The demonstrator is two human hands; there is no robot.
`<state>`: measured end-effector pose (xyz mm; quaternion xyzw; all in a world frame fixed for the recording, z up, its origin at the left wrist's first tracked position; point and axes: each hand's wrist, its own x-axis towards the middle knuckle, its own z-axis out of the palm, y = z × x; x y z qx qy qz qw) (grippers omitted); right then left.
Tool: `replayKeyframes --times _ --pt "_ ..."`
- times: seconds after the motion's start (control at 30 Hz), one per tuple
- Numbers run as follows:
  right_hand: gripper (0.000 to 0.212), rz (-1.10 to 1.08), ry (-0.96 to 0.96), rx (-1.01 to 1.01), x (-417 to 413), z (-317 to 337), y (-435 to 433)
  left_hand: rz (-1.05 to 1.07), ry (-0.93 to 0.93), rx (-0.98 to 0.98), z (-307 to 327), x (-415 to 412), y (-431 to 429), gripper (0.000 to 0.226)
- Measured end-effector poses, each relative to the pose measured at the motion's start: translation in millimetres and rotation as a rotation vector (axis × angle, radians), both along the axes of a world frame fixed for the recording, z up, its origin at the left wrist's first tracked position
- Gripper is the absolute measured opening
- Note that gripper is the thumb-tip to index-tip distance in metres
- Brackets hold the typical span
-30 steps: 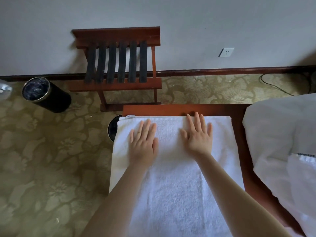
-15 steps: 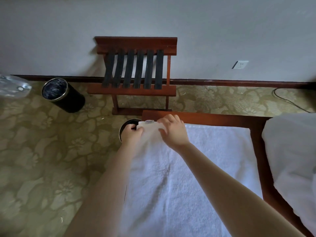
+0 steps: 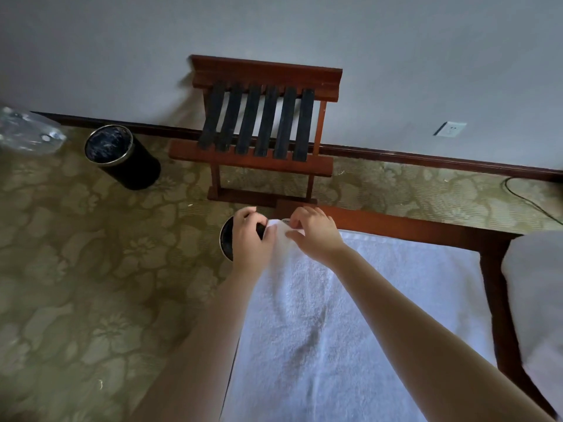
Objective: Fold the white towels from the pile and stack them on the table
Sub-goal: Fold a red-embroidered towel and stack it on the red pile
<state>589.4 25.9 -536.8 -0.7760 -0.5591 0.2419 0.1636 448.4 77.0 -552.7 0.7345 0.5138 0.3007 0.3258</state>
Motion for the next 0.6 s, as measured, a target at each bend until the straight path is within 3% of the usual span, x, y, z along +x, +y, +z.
replayKeyframes --times 0.17,0.3,0.47,0.6 --pt "0.016 -0.067 0.03 0.006 1.8 -4.4 3.9 -0.025 0.057 -0.36 -6.1 10.3 12.4 0.014" --pt "0.016 -0.092 -0.021 0.015 0.3 -8.0 8.4 0.06 0.075 -0.51 -9.4 11.7 18.2 0.02" --pt "0.031 -0.111 -0.244 0.153 10.8 -13.9 -17.2 0.085 0.072 -0.484 -5.9 14.8 15.6 0.016" --pt "0.027 -0.221 -0.397 0.211 49.3 -16.4 -52.2 0.058 0.146 -0.383 -1.9 19.8 10.3 0.008"
